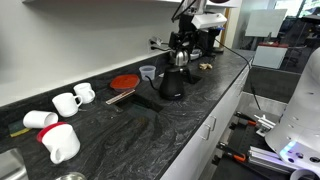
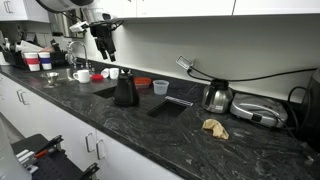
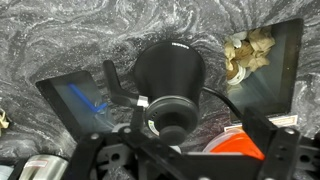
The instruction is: Remove the lid of the kettle
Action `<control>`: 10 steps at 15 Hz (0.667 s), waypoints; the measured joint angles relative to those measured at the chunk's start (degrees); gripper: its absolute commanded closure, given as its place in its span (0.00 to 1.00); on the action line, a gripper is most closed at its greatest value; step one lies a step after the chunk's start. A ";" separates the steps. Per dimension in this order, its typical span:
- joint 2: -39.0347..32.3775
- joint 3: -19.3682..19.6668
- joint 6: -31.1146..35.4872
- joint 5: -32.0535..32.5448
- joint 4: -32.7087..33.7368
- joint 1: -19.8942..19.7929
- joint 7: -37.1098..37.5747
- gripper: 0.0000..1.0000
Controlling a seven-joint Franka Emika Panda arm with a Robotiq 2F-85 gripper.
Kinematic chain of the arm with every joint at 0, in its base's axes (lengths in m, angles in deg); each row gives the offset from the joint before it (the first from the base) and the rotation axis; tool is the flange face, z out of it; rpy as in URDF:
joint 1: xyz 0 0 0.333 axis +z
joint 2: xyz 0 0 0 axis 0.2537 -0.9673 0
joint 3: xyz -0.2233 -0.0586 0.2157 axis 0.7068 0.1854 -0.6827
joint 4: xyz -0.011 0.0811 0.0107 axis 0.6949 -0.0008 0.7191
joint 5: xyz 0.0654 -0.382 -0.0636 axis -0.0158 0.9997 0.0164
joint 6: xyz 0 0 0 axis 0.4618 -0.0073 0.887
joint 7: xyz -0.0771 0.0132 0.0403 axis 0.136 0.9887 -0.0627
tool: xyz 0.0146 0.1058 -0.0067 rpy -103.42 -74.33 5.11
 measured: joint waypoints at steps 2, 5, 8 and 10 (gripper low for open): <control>-2.78 0.84 1.65 0.00 0.41 -0.88 0.71 0.00; -5.56 1.93 3.07 -0.12 1.36 -1.04 1.05 0.00; -5.68 1.90 3.07 -0.13 1.75 -0.93 1.40 0.00; -5.68 1.90 3.07 -0.14 1.75 -0.93 1.44 0.00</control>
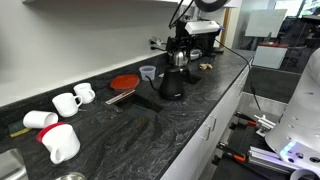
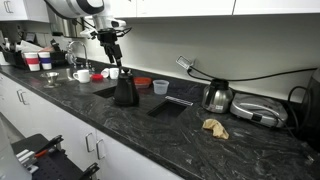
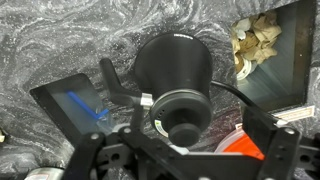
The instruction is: Remove the lid of the kettle
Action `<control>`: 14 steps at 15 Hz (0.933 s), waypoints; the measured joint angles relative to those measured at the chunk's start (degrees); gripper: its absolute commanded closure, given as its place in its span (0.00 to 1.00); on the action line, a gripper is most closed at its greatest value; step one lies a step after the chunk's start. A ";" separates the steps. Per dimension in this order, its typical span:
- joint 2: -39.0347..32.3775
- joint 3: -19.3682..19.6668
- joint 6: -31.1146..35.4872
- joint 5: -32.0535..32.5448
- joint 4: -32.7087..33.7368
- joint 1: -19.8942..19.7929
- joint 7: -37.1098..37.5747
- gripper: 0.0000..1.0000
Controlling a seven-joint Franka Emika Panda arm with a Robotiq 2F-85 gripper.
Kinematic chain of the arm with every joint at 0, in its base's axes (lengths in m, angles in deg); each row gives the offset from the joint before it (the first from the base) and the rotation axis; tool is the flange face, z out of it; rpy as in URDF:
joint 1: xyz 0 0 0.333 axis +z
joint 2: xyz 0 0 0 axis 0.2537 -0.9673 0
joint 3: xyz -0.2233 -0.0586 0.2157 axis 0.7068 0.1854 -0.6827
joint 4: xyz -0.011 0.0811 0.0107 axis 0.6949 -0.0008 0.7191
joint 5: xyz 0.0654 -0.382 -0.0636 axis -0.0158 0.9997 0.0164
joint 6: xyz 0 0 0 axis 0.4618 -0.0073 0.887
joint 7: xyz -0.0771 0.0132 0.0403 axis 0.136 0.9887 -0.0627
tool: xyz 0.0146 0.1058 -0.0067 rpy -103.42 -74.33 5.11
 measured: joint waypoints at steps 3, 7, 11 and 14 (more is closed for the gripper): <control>0.00 0.00 0.05 0.68 -0.05 0.01 0.40 0.00; -0.24 -0.17 3.94 5.12 -0.47 -0.22 5.38 0.00; -2.98 -0.31 8.17 8.16 -0.65 -0.54 10.06 0.00; -5.69 -0.15 10.28 9.54 0.07 -0.98 12.53 0.00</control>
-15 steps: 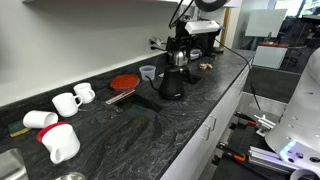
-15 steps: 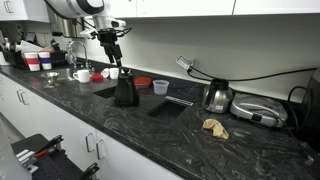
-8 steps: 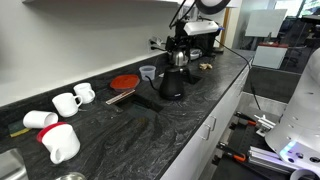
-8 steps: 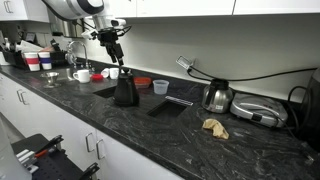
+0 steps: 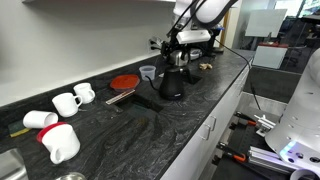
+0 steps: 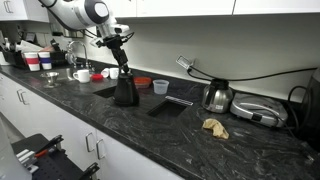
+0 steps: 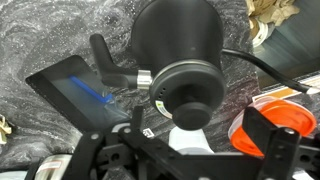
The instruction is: Remove the lid of the kettle
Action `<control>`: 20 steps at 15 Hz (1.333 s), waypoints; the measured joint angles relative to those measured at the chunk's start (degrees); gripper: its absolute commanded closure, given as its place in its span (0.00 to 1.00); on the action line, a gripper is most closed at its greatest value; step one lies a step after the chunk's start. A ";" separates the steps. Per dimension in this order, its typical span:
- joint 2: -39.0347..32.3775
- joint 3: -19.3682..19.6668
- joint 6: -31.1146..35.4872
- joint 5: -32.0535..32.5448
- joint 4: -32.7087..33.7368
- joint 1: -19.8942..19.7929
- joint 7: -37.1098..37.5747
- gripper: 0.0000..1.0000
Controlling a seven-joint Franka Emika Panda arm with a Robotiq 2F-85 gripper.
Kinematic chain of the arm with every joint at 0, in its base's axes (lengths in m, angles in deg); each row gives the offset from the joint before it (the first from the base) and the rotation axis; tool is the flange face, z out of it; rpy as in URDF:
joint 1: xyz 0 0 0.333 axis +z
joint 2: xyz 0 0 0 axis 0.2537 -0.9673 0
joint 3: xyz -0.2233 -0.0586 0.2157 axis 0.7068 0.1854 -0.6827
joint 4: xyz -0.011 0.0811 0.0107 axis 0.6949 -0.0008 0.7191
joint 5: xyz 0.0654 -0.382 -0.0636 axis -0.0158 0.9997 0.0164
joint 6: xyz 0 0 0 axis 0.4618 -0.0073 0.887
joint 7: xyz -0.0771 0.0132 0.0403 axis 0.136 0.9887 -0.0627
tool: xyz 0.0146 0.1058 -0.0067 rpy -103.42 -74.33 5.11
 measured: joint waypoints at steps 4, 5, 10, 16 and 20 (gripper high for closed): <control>-2.32 0.10 1.57 2.52 2.47 -0.13 2.08 0.00; -2.74 0.09 1.58 2.98 3.01 -0.12 2.28 0.00; -3.54 0.09 1.58 4.97 3.59 0.06 3.18 0.00; -4.37 -0.01 1.57 5.99 3.55 0.70 4.28 0.00; -4.42 -0.07 1.54 8.48 3.45 0.73 6.70 0.00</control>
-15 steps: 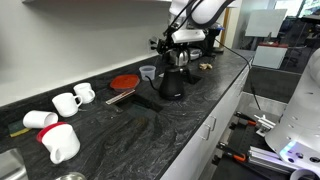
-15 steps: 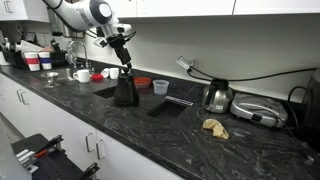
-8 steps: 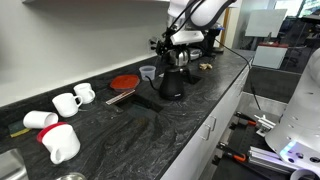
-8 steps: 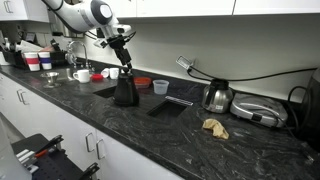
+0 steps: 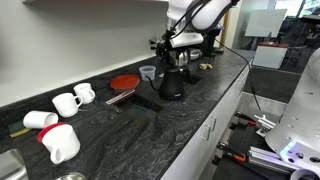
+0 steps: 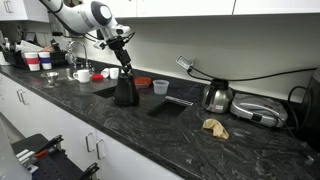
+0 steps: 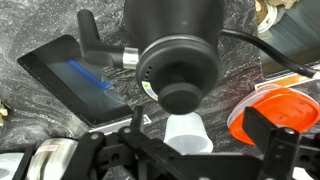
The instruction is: Remove the lid of the kettle
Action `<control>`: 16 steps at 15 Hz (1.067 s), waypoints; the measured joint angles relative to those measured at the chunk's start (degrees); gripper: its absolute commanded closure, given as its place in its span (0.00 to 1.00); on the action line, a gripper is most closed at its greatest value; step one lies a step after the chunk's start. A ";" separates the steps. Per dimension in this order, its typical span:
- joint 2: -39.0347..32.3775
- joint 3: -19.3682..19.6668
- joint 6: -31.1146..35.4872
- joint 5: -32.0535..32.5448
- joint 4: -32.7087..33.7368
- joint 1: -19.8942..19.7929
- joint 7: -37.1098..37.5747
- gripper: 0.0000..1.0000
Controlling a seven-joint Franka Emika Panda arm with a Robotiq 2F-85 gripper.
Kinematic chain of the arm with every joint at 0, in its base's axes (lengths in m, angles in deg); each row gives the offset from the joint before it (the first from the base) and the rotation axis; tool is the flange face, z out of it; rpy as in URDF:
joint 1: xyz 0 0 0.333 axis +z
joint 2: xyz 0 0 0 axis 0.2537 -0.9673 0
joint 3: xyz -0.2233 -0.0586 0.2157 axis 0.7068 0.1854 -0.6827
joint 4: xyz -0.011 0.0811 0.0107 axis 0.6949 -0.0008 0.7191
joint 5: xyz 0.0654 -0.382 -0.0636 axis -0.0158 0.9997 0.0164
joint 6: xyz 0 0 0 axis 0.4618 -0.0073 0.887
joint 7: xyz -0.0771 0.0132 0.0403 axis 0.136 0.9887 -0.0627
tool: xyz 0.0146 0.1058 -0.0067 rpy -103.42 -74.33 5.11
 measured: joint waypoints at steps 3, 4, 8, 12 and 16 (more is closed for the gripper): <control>0.00 -0.03 -0.04 1.60 -0.36 0.04 1.39 0.00; 0.00 -0.04 -0.06 1.87 -0.52 0.06 1.70 0.00; 0.00 -0.04 -0.11 2.08 -1.09 0.34 2.20 0.00; 0.00 -0.04 -0.12 2.08 -1.39 0.63 2.28 0.05; 0.00 0.04 -0.15 2.08 -1.54 0.62 2.78 0.39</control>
